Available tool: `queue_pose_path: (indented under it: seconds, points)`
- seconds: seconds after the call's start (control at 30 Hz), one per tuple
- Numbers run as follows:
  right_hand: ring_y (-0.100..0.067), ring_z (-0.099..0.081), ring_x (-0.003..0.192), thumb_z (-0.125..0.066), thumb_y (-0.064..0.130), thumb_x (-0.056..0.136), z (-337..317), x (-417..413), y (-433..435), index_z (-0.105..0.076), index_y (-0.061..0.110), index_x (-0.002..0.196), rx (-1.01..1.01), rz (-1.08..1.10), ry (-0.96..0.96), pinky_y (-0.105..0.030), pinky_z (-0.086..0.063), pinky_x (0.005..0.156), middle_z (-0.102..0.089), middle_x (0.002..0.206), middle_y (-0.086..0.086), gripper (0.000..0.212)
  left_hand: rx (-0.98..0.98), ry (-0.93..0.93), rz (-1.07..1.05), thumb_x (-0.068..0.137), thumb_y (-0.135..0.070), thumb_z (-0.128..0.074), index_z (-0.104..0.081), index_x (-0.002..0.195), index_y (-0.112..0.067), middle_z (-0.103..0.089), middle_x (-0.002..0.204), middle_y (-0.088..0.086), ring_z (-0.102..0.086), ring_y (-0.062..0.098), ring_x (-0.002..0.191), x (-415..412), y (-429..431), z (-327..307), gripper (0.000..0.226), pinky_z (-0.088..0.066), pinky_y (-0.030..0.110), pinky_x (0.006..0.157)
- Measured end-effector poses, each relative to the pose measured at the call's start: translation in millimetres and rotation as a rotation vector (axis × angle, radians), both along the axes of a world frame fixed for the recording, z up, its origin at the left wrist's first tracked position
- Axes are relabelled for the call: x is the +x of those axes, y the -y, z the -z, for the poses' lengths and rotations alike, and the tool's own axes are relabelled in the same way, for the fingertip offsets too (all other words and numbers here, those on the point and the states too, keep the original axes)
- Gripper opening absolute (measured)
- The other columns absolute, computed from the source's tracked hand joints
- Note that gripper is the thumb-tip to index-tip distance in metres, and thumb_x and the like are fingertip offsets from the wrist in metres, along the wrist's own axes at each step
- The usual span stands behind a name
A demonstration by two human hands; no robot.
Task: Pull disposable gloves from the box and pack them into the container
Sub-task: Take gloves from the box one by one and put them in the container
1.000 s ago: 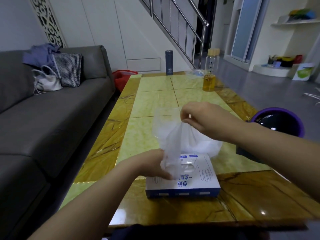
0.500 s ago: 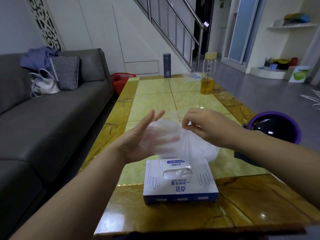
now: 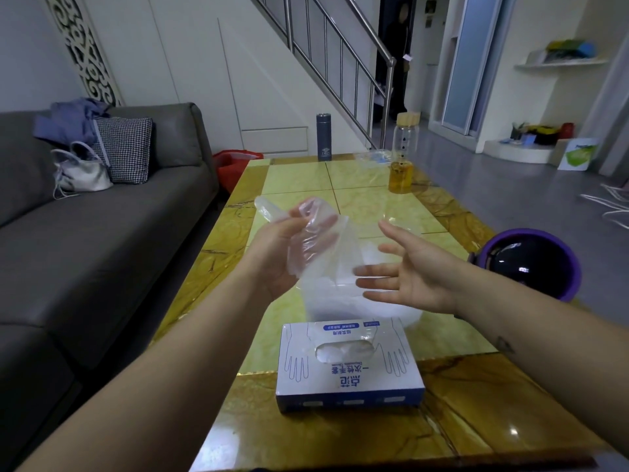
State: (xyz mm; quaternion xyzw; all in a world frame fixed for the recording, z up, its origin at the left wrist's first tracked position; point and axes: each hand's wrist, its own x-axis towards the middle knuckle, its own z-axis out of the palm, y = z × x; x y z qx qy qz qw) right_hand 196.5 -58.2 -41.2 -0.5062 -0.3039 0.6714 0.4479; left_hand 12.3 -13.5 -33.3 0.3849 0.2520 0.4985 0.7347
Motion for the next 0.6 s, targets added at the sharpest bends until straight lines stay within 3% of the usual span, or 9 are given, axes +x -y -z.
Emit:
queue_pose_path:
  seconds: [0.1, 0.3, 0.37, 0.43, 0.5, 0.6]
  points:
    - [-0.036, -0.066, 0.098, -0.064, 0.051, 0.082, -5, -3, -2, -0.018, 0.023, 0.15, -0.017, 0.051, -0.073, -0.046, -0.056, 0.078, -0.062, 0.113, -0.024, 0.087, 0.021, 0.067, -0.046, 0.095, 0.007, -0.034, -0.051, 0.117, -0.005, -0.062, 0.101, 0.015, -0.07, 0.019, 0.081, 1, -1, -3, 0.03, -0.059, 0.031, 0.072]
    - [-0.038, -0.066, 0.098, -0.061, 0.059, 0.08, -2, -11, -3, -0.011, 0.024, 0.151, -0.055, -0.042, -0.105, -0.048, -0.055, 0.081, -0.065, 0.11, -0.027, 0.093, 0.05, 0.154, -0.145, 0.096, 0.004, -0.031, -0.056, 0.105, -0.011, -0.048, 0.139, 0.02, -0.07, 0.019, 0.086, 3, 3, -21, 0.03, -0.057, 0.033, 0.08]
    - [-0.034, -0.064, 0.099, -0.059, 0.054, 0.084, -8, -16, -5, -0.019, 0.024, 0.147, 0.023, 0.026, -0.205, -0.047, -0.054, 0.081, -0.066, 0.108, -0.023, 0.08, 0.059, 0.141, -0.116, 0.095, 0.005, -0.03, -0.055, 0.108, -0.01, -0.05, 0.137, 0.017, -0.07, 0.018, 0.084, 4, 3, -20, 0.032, -0.056, 0.033, 0.083]
    - [-0.027, -0.064, 0.089, -0.061, 0.041, 0.087, -15, -16, -8, -0.034, 0.018, 0.138, 0.148, 0.146, -0.266, -0.04, -0.057, 0.078, -0.066, 0.095, -0.016, 0.062, 0.079, 0.118, -0.072, 0.094, 0.008, -0.028, -0.052, 0.115, -0.008, -0.059, 0.12, 0.014, -0.071, 0.017, 0.084, 2, 3, -16, 0.035, -0.056, 0.034, 0.083]
    - [-0.021, -0.065, 0.08, -0.065, 0.027, 0.086, -18, -13, -13, -0.034, 0.018, 0.142, 0.246, 0.224, -0.276, -0.034, -0.058, 0.073, -0.066, 0.092, -0.01, 0.064, 0.106, 0.065, -0.05, 0.092, 0.009, -0.027, -0.048, 0.123, -0.005, -0.061, 0.106, 0.011, -0.071, 0.017, 0.085, -3, 3, -11, 0.04, -0.056, 0.034, 0.084]
    - [-0.018, -0.063, 0.081, -0.068, 0.019, 0.08, -14, -7, -15, -0.027, 0.026, 0.146, 0.298, 0.244, -0.222, -0.035, -0.058, 0.076, -0.063, 0.098, -0.008, 0.079, 0.09, 0.002, -0.055, 0.092, 0.009, -0.03, -0.047, 0.128, -0.006, -0.054, 0.112, 0.015, -0.071, 0.019, 0.087, -12, 3, -3, 0.043, -0.056, 0.035, 0.085]
